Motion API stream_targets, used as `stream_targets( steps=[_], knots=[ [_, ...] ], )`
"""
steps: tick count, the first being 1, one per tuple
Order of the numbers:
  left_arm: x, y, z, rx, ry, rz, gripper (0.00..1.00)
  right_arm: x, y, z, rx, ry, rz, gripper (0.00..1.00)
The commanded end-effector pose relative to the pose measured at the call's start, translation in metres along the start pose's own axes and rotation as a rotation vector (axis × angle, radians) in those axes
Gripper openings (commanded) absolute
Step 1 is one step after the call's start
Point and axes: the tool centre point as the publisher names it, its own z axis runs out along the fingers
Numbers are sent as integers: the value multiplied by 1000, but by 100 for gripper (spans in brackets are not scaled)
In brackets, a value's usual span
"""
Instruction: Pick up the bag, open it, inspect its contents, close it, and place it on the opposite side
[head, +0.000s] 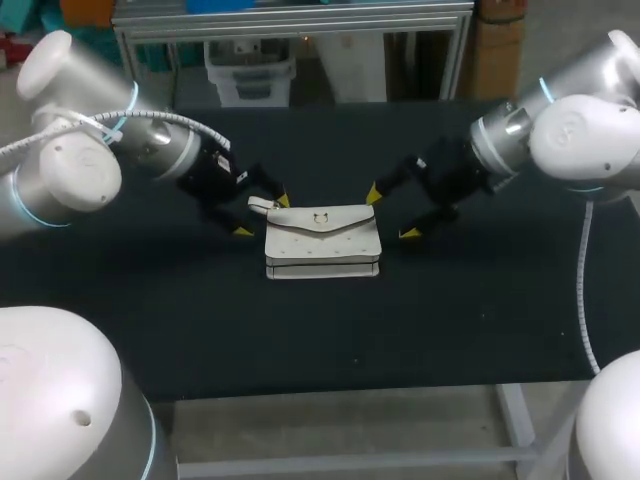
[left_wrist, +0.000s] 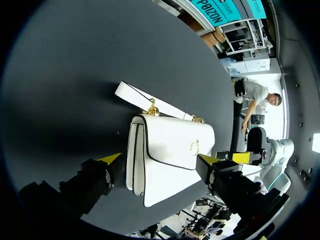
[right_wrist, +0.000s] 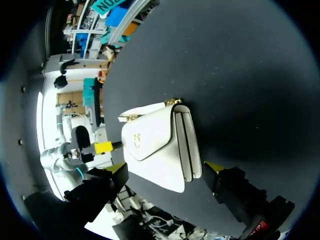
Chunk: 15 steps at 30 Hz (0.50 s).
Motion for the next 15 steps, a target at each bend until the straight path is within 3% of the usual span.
stream_targets(
  steps=[1, 5, 9, 15],
  knots=[
    [-4, -11, 9, -40, 55, 9, 100, -4, 7, 10, 7, 29, 1, 93],
    [-3, -14, 12, -50, 64, 14, 100, 0, 12, 19, 8, 47, 0, 80],
    [-4, -18, 13, -60, 79, 13, 100, 2, 16, 27, 10, 68, 10, 76],
    [-8, -21, 14, -77, 94, 4, 95, 5, 22, 35, 11, 93, 22, 58]
  ],
)
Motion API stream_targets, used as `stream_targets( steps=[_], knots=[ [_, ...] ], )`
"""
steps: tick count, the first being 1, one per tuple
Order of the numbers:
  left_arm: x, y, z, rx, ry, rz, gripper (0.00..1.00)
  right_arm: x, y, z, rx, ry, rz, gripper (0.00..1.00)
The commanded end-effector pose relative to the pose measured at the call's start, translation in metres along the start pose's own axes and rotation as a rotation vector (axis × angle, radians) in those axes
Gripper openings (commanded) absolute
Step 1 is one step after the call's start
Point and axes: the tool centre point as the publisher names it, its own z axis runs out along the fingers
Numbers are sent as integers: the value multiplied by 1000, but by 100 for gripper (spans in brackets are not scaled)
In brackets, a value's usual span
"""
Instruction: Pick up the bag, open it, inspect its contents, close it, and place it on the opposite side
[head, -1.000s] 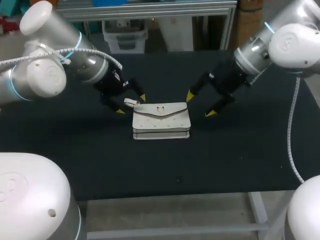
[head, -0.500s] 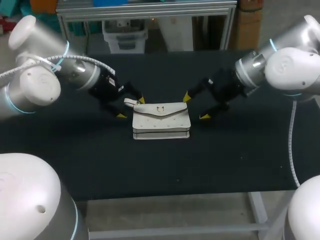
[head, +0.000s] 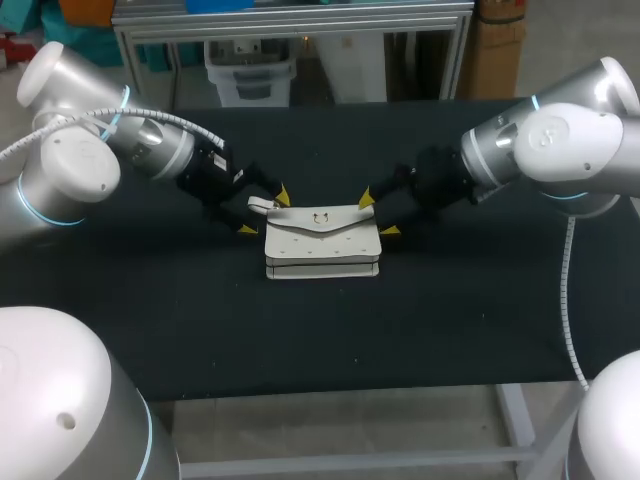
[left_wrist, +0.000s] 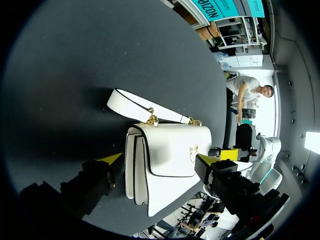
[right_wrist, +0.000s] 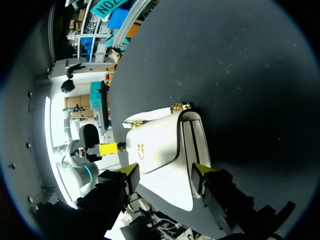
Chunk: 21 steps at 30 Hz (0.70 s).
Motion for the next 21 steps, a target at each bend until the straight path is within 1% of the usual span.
stream_targets(
  steps=[1, 3, 7, 10, 12, 14, 17, 21],
  knots=[
    [-5, -6, 2, -17, 15, -7, 92, -2, 7, 9, 12, 9, 3, 56],
    [-7, -7, 2, -22, 18, -15, 85, -3, 8, 10, 13, 11, 9, 55],
    [-9, -6, 1, -44, 17, -48, 80, -4, 9, 13, 12, 12, 14, 57],
    [-10, -2, -3, -55, 7, -85, 73, -4, 9, 14, 12, 11, 14, 56],
    [-10, 1, -5, -58, 2, -93, 71, -4, 9, 14, 11, 11, 14, 55],
    [-9, 3, -6, -70, 1, -109, 70, -4, 9, 14, 10, 13, 14, 50],
    [-9, 5, -5, -77, 2, -115, 69, -4, 9, 15, 6, 17, 15, 51],
    [-8, 2, 1, -102, 6, -120, 68, -6, 10, 18, 1, 22, 23, 48]
  ],
)
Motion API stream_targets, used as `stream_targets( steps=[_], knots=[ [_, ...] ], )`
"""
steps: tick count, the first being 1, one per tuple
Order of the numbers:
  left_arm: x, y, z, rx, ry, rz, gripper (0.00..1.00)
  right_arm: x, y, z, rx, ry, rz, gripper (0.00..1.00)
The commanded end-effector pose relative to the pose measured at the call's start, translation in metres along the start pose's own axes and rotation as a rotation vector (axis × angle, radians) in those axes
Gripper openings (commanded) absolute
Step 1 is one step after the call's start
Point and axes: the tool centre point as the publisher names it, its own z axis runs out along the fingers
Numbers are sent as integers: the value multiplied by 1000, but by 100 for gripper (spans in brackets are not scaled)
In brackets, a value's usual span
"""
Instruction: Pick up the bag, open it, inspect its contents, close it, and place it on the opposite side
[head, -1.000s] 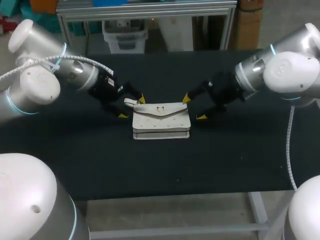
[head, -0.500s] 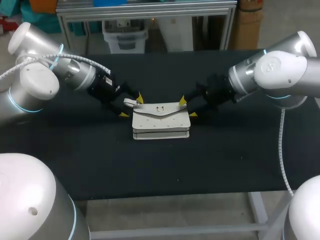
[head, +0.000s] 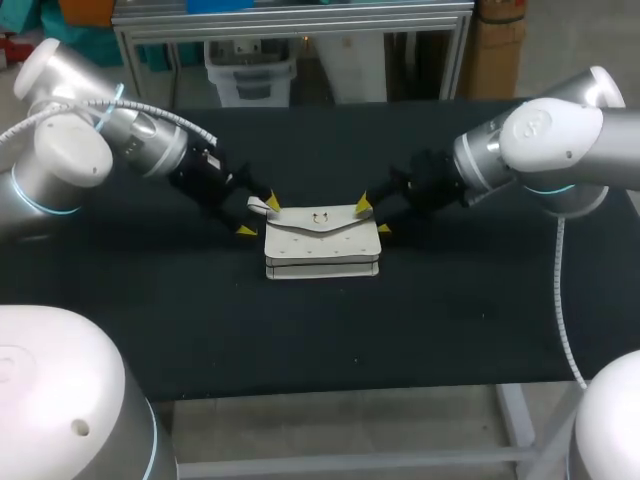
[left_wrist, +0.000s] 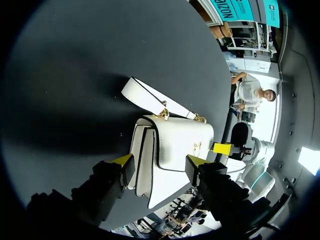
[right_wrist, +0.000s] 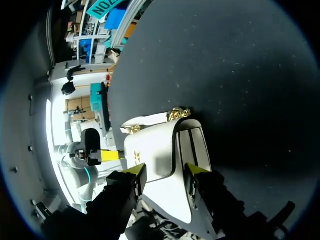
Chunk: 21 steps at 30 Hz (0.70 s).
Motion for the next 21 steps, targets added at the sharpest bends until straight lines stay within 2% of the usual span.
stream_targets(
  steps=[1, 7, 9, 10, 11, 13, 14, 15, 21],
  knots=[
    [0, -6, 6, -26, 0, -7, 68, -3, 0, 4, -4, 6, 3, 47],
    [2, -5, 16, -92, -2, 11, 67, -4, 2, 8, -12, 2, 13, 44],
    [3, -6, 21, -106, -13, 3, 64, -5, 2, 10, -9, -2, 17, 42],
    [4, -6, 23, -108, -18, 1, 58, -5, 2, 11, -9, -3, 17, 36],
    [4, -6, 24, -111, -18, 0, 44, -6, 2, 11, -9, -2, 18, 29],
    [5, -6, 25, -114, -19, 0, 28, -6, 1, 11, -10, -1, 17, 9],
    [5, -6, 25, -114, -20, 0, 16, -6, 1, 10, -10, 0, 17, 0],
    [5, -6, 25, -114, -19, 1, 2, -6, 0, 10, -11, 1, 15, 0],
    [4, -4, 25, -109, -14, 2, 0, -7, -3, 9, -26, 3, -8, 0]
  ],
)
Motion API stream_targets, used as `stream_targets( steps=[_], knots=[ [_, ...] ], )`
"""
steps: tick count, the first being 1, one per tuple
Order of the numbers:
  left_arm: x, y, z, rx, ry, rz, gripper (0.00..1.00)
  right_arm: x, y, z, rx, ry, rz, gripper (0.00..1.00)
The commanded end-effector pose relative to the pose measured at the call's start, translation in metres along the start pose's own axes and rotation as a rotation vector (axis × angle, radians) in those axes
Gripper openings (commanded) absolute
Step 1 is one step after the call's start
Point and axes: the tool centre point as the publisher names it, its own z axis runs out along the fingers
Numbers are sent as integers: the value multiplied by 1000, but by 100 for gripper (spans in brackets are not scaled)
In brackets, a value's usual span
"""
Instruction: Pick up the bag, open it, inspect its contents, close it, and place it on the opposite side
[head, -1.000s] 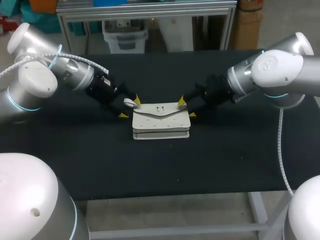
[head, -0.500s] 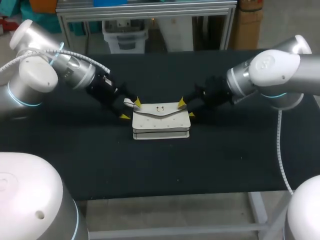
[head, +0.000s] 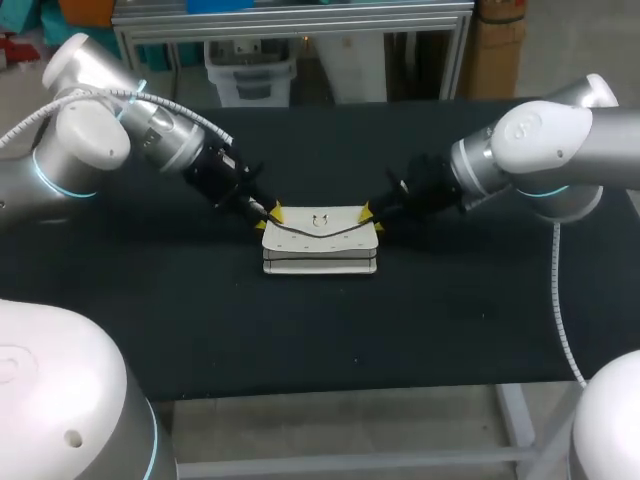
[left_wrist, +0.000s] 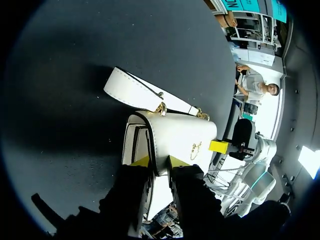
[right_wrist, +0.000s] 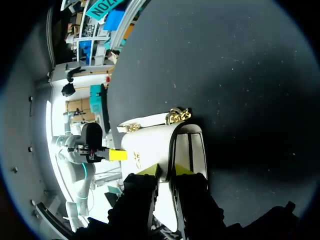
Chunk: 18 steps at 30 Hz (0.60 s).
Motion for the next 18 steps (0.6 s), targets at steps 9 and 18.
stream_targets(
  steps=[9, 18],
  knots=[
    [-5, 7, -2, 11, 4, -5, 43, -7, -6, 0, -11, 12, -21, 100],
    [-6, 5, -5, 24, 13, -14, 42, -2, 3, -8, -18, 36, -21, 93]
  ],
)
